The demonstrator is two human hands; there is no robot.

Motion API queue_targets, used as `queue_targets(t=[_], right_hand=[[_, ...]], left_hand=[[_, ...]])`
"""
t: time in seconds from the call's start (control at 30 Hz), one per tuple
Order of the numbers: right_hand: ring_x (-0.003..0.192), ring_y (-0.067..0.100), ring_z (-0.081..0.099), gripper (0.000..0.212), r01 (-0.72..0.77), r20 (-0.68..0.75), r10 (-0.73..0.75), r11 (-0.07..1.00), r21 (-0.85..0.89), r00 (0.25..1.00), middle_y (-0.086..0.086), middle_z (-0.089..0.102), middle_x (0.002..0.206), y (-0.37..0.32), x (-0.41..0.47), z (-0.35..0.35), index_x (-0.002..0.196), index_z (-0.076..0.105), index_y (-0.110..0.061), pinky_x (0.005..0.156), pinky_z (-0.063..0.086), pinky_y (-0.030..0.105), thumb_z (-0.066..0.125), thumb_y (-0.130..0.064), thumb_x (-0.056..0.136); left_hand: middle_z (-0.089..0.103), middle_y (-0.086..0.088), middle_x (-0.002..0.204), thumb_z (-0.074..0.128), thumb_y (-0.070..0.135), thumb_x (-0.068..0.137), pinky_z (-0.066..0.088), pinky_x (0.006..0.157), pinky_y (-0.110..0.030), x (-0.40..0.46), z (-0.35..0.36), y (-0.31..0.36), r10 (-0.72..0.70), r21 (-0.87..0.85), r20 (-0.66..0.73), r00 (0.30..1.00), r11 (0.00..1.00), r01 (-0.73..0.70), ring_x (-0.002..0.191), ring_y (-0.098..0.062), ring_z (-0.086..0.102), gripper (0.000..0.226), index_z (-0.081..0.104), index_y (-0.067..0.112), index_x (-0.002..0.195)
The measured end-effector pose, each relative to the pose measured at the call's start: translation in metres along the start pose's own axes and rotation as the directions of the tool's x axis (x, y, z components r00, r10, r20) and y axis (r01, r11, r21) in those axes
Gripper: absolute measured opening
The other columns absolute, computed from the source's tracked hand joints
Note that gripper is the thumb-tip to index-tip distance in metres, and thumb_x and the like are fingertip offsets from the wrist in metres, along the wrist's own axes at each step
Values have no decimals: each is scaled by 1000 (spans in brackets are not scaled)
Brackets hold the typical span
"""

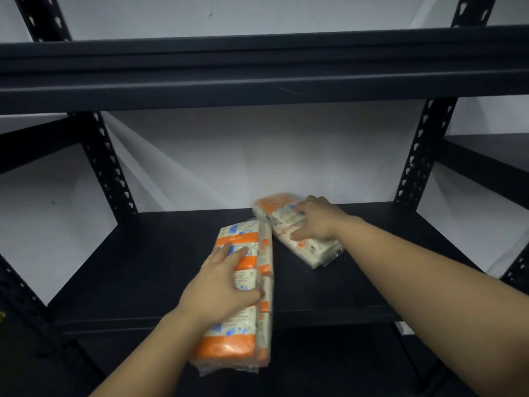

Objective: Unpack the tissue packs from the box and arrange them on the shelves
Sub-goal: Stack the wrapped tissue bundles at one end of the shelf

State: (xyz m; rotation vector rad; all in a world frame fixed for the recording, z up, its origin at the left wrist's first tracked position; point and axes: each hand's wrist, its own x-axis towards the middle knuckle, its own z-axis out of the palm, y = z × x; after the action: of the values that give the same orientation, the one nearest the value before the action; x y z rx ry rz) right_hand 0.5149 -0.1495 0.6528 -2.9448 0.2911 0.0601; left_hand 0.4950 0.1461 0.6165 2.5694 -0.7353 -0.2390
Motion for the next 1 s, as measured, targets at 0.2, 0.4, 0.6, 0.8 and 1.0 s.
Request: queue_targets(t=[0.2,0.4,0.6,0.8,1.0], right_hand=[[128,30,41,69,45,-3,-45,995,-91,999,-6,45,151,19,13,0,145,44,-54,104,38,52,61,-26,84],[129,31,42,67,-17,-159,7,998,-61,987,6,49,144,14,6,21,152,43,-39,104,40,46,65,-38,89],[125,32,51,65,-59,-237,60,998,10,970,7,58,137,5,16,27,142,56,-34,102,43,45,60,-70,88],[125,29,56,61,7,-270,35,988,154,962,5,64,138,3,29,29,139,62,-27,100,47,40,69,-60,89],[121,22,61,57,69,-131,-36,964,258,991,-2,64,140,-8,51,17,140,61,-26,93,46,32,72,-51,90]], left_hand=[[-12,13,174,57,65,70,-9,127,-58,0,-20,-26,99,50,169,981,993,-109,158,-12,-22,98,20,53,160],[-15,0,175,53,52,95,-6,127,-61,-4,-24,-19,-11,172,219,976,985,-28,160,-23,-19,78,10,56,160],[-11,-4,175,43,76,94,2,125,-64,-6,3,-1,-43,305,51,998,952,26,161,-30,-7,95,-3,33,166],[-9,12,174,56,69,94,-3,130,-54,-3,-22,-32,176,224,222,959,948,-225,160,-11,-11,86,9,49,163],[-4,21,173,63,56,98,-15,125,-50,29,-29,-32,345,165,388,855,886,-433,158,-5,-14,79,15,55,161]])
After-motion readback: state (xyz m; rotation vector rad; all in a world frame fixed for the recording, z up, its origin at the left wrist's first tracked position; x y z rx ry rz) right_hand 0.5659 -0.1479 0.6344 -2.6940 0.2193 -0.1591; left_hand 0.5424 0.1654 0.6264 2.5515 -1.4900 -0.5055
